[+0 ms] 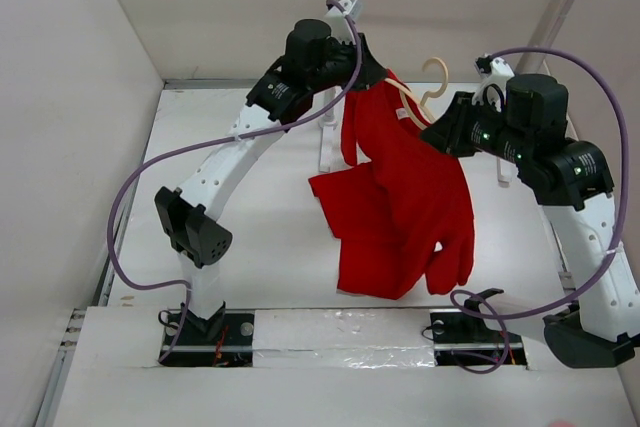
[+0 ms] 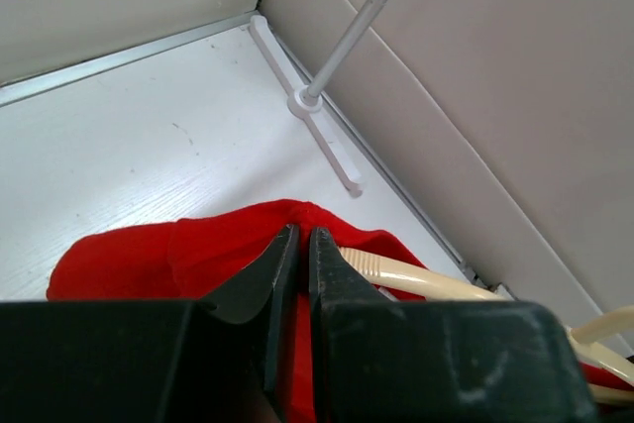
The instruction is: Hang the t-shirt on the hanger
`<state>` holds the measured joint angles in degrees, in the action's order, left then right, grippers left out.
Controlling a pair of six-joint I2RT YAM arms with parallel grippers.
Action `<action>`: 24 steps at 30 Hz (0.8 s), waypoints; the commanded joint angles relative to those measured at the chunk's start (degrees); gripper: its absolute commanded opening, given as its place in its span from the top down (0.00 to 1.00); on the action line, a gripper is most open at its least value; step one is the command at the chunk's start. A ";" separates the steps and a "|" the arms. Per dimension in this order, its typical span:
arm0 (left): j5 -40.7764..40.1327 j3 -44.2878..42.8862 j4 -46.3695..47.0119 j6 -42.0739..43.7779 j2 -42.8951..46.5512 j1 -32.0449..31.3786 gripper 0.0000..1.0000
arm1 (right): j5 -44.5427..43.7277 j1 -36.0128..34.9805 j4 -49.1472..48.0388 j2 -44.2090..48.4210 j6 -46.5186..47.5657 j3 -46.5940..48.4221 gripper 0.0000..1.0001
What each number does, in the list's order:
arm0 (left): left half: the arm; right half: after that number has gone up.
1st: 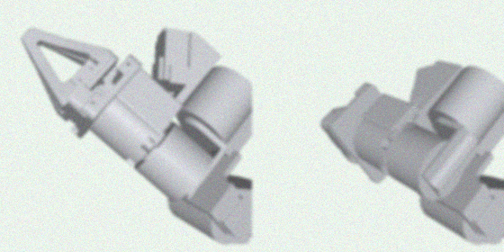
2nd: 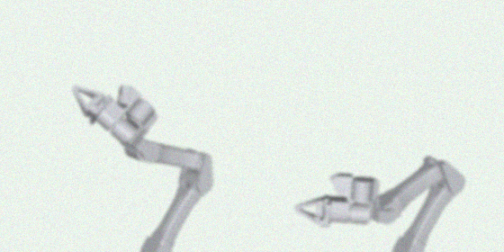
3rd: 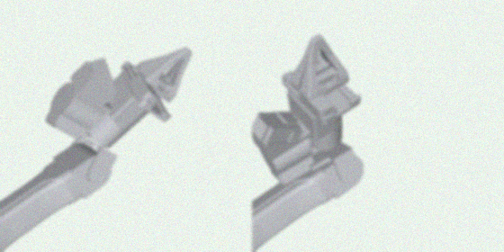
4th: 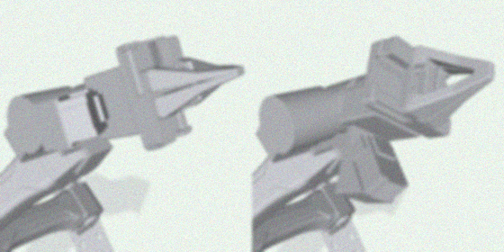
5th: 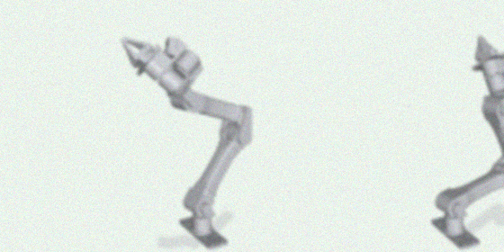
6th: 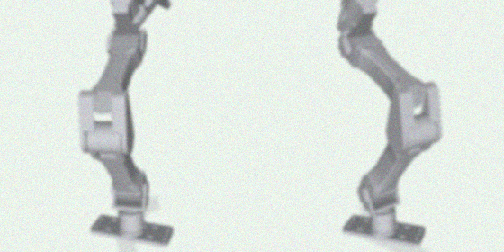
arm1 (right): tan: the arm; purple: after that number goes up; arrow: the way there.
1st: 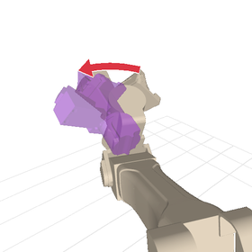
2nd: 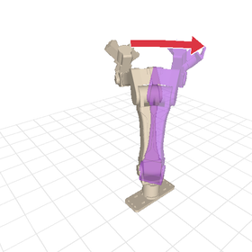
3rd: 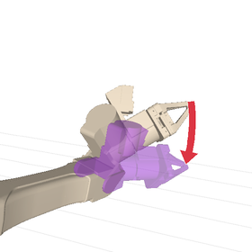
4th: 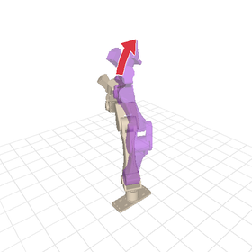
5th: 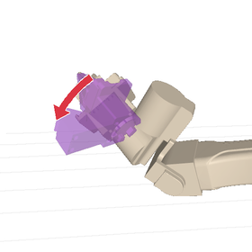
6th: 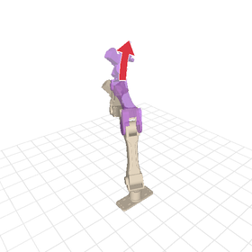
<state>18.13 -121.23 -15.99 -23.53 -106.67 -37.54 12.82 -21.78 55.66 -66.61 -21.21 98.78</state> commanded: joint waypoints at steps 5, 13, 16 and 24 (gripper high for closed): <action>7.08 0.90 5.09 -2.39 3.57 -0.34 1.00 | -0.68 -0.02 -9.95 2.45 0.12 -0.78 1.00; 10.17 3.90 7.82 -5.65 6.21 -0.34 0.78 | -4.90 -0.02 -14.17 5.00 1.08 -3.68 1.00; 10.00 2.67 6.24 -5.30 5.69 -0.34 0.58 | -7.53 -0.02 -13.12 5.08 2.31 -2.63 1.00; 9.73 -0.06 4.74 -5.04 7.00 -0.34 0.48 | -15.16 1.38 -15.14 6.93 4.68 -3.24 1.00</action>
<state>27.46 -118.17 -11.97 -28.80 -104.33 -37.54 2.96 -21.56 48.84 -61.67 -18.72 94.35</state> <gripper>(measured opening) 0.514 0.236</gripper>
